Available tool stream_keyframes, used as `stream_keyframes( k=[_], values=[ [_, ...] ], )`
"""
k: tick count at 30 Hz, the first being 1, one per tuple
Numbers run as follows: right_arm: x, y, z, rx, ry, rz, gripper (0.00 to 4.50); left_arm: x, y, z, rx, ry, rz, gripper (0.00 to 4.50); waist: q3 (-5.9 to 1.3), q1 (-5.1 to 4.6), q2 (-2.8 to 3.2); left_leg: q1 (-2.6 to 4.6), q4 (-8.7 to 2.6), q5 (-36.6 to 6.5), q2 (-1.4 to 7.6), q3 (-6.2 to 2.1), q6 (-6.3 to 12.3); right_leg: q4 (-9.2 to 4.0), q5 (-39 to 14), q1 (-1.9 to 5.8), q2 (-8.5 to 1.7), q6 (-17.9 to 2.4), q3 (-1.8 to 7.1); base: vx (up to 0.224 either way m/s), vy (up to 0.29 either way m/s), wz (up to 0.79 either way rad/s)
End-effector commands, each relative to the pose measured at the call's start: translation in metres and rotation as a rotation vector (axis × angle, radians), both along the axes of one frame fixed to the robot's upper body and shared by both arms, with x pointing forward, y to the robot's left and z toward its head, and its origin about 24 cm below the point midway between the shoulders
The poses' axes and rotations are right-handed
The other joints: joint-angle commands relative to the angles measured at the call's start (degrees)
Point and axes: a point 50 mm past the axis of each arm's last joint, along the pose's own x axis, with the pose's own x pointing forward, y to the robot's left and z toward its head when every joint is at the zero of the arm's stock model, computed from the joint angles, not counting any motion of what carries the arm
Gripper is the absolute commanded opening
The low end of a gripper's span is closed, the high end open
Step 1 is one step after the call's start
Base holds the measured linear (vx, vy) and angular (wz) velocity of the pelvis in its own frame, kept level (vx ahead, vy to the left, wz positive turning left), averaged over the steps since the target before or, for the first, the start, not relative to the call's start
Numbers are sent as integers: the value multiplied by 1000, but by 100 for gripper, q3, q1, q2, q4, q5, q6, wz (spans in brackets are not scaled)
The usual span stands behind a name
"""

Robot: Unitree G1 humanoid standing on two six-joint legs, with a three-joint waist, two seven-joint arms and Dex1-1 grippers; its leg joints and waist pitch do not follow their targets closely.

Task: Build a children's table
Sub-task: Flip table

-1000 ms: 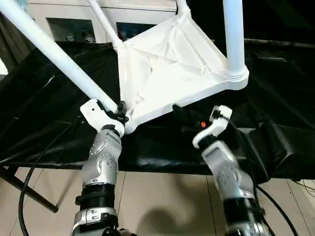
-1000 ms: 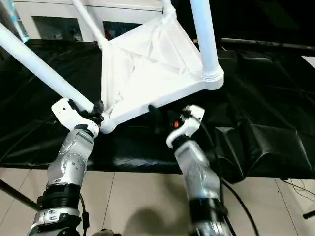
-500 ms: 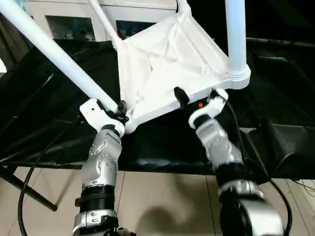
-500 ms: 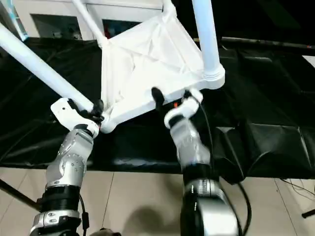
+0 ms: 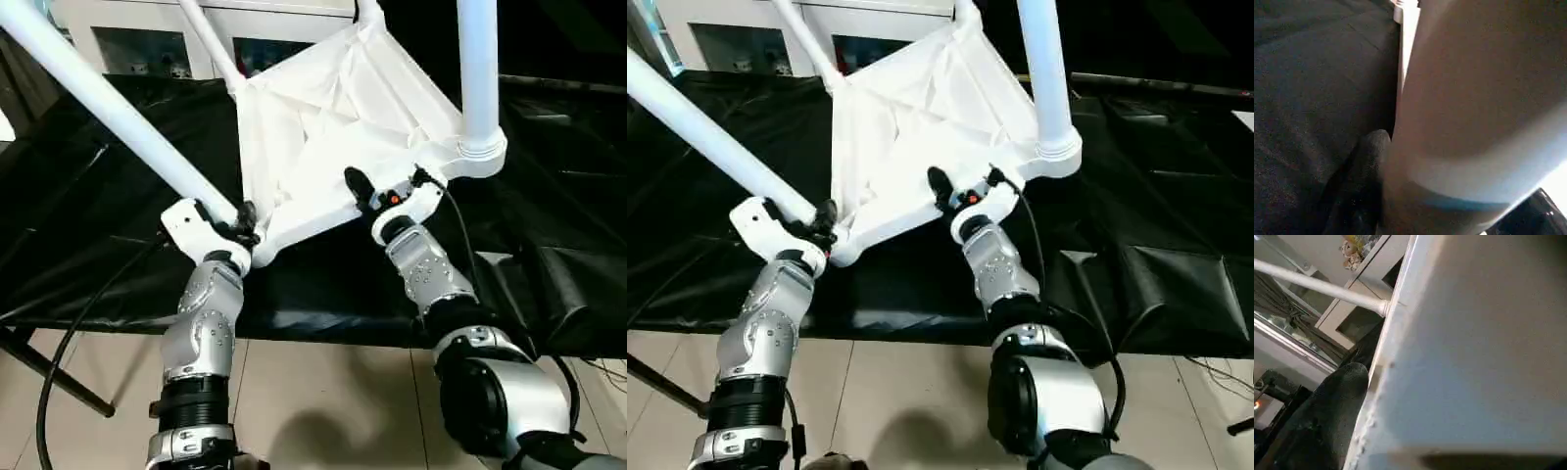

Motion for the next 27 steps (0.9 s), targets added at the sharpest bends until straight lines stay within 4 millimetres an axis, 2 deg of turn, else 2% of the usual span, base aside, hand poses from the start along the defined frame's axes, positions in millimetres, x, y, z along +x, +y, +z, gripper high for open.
stream_keyframes(
  k=[1, 12, 19, 21, 24, 27],
  values=[
    [5, -3, 9, 7, -27, -12, 361, -7, -19, -14, -107, 52, -73, 232, -434, 7, -99, 208, -429, -179, 513, -184, 613, -251, 147, 194, -350, -1682, 124, 0, 0, 0],
    [7, -6, 9, 3, -42, -33, 257, -8, -19, -16, -110, 56, -82, 232, -439, 23, -102, 208, -409, -110, 514, -176, 703, -240, 194, 192, -346, -1749, 117, 0, 0, 0],
    [7, -8, 10, 2, -51, -45, 226, -8, -17, -17, -79, 73, -76, 231, -443, 29, -97, 212, -404, -113, 517, -177, 707, -232, 208, 190, -344, -1757, 115, 0, 0, 0],
    [8, -10, 11, -2, -56, -56, 224, -8, -16, -17, -98, 70, -70, 287, -442, 29, -87, 214, -406, -142, 519, -179, 690, -235, 169, 191, -346, -1756, 115, 0, 0, 0],
    [8, -12, 11, -6, -60, -61, 219, -8, -14, -16, -114, 60, -62, 310, -445, 36, -96, 218, -403, -156, 509, -169, 647, -227, 181, 188, -342, -1800, 116, 0, 0, 0],
    [10, -19, 16, -37, -86, -90, 219, -9, 1, -13, -110, 37, -13, 344, -445, 45, -94, 210, -403, -166, 511, -169, 665, -227, 204, 191, -340, -1781, 115, 0, 0, 0]
  ],
)
